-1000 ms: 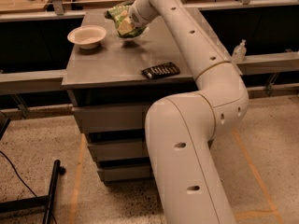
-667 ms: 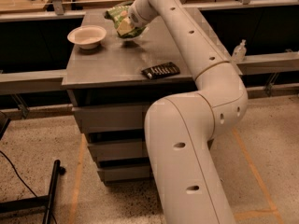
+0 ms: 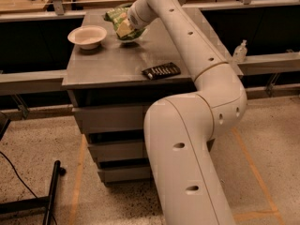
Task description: Move green jalapeno chip bag near paper bowl
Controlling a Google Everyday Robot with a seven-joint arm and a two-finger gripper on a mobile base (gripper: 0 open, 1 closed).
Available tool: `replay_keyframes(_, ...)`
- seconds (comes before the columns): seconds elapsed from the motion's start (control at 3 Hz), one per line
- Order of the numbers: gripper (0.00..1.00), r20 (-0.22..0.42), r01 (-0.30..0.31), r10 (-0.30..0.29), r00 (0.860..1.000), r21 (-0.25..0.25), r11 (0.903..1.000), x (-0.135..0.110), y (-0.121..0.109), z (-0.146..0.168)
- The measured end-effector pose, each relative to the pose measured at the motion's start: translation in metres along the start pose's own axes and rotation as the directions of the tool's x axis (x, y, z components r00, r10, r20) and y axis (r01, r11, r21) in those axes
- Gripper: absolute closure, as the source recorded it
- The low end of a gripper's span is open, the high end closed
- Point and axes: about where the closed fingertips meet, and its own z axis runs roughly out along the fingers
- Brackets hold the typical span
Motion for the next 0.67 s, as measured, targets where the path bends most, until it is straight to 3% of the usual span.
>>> replay_keyframes(0.67,0.13,-0.007,0.000,0.000,1.000,-0.009,1.0000,0.0028,0.0042,0.0079)
